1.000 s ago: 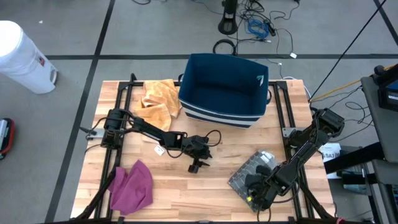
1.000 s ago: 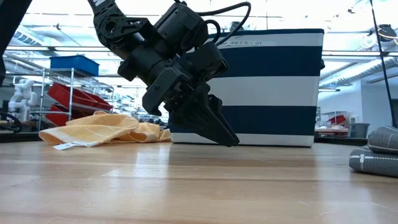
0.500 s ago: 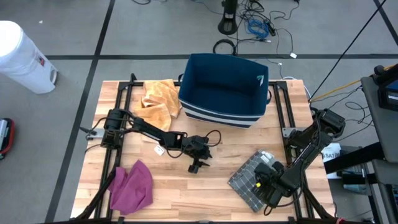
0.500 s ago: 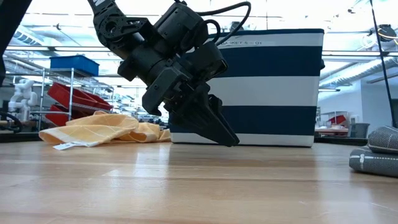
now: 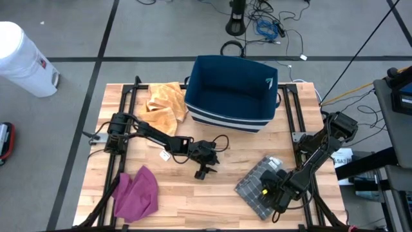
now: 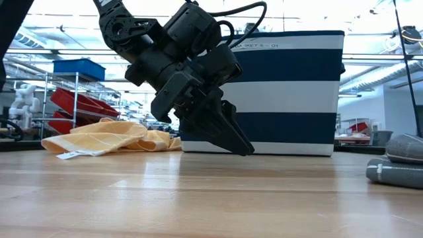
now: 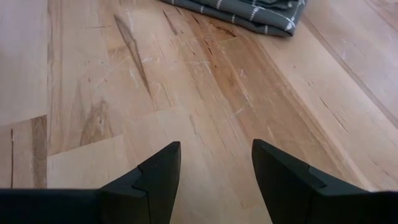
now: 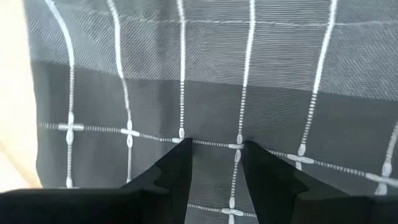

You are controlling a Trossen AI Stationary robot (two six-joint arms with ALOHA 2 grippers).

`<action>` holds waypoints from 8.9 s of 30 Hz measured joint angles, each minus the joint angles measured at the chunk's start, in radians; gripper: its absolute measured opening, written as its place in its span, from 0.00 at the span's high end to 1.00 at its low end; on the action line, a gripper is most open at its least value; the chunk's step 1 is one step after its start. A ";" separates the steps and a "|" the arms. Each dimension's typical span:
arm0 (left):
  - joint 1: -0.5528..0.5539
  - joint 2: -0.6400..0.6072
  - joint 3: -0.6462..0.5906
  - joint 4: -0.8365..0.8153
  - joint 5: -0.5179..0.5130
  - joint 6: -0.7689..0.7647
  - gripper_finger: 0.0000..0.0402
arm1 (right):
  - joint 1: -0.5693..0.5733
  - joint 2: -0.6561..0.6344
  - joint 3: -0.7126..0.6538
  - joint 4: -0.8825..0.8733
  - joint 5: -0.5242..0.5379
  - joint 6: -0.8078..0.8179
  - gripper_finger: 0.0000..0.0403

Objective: Fold towel
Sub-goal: Fold the gray patterned towel, then fold the orange patterned towel

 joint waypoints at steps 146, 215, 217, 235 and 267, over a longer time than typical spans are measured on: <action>-0.028 0.000 0.000 -0.073 0.005 -0.020 0.49 | -0.354 0.092 0.085 -0.234 0.121 -0.861 0.68; -0.067 -0.570 -0.220 -0.912 -0.567 -0.315 0.49 | -0.304 0.095 0.226 0.178 0.383 -1.174 0.68; -0.063 -0.635 -0.265 -0.901 -0.567 -0.315 0.49 | -0.304 0.095 0.226 0.177 0.384 -1.174 0.68; -0.031 -0.854 -0.598 -0.648 -0.482 -0.439 0.49 | -0.304 0.095 0.226 0.188 0.388 -1.174 0.68; 0.024 -0.718 -0.684 -0.373 -0.432 -0.356 0.97 | -0.305 0.095 0.226 0.221 0.387 -1.169 0.68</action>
